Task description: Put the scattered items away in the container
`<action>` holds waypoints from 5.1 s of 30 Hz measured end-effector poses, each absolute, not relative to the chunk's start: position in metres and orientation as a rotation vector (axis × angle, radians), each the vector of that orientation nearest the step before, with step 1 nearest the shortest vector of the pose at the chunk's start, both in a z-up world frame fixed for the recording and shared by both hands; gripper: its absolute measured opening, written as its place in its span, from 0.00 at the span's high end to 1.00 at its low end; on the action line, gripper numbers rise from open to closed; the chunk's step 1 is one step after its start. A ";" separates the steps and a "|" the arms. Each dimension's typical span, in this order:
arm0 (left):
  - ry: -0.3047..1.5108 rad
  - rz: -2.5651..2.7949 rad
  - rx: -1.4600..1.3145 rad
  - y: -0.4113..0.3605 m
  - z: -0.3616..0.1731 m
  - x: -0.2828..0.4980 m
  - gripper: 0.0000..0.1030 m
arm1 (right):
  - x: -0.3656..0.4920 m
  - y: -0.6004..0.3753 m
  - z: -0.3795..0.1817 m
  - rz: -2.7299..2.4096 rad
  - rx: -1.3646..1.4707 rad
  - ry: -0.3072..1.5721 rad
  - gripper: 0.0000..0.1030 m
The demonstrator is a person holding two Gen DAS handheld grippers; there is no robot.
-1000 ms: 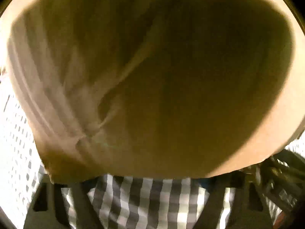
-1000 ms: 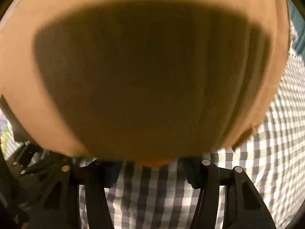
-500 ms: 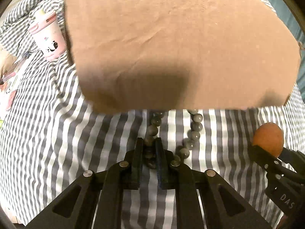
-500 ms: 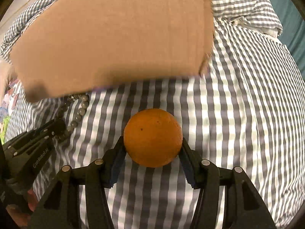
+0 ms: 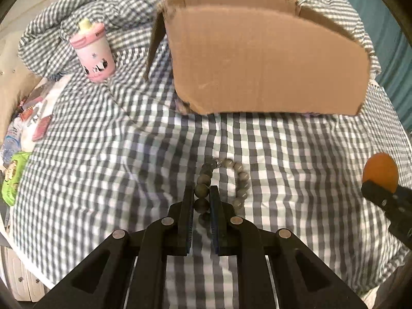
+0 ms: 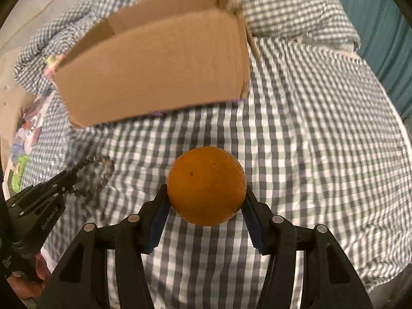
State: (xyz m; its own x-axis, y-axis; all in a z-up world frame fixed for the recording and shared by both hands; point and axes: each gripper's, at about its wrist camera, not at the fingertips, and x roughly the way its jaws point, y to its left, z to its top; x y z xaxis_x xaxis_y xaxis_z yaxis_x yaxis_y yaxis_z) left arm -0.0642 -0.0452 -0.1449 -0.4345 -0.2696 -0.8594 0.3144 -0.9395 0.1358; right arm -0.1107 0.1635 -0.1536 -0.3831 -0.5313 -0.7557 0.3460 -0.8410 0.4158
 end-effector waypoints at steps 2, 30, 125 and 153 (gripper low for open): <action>0.060 -2.414 1.407 -0.049 -0.134 -0.064 0.89 | -0.104 0.135 -0.137 -2.249 1.284 -0.258 0.48; -0.110 -2.522 1.222 -0.034 -0.049 -0.079 0.89 | -0.117 0.113 -0.074 -2.255 1.205 -0.225 0.48; -0.109 -2.598 1.074 -0.030 -0.045 -0.081 0.00 | -0.111 0.145 -0.086 -2.463 1.018 -0.238 0.10; -0.087 -2.544 1.053 -0.056 -0.042 -0.132 0.00 | -0.160 0.118 -0.078 -2.467 1.080 -0.172 0.10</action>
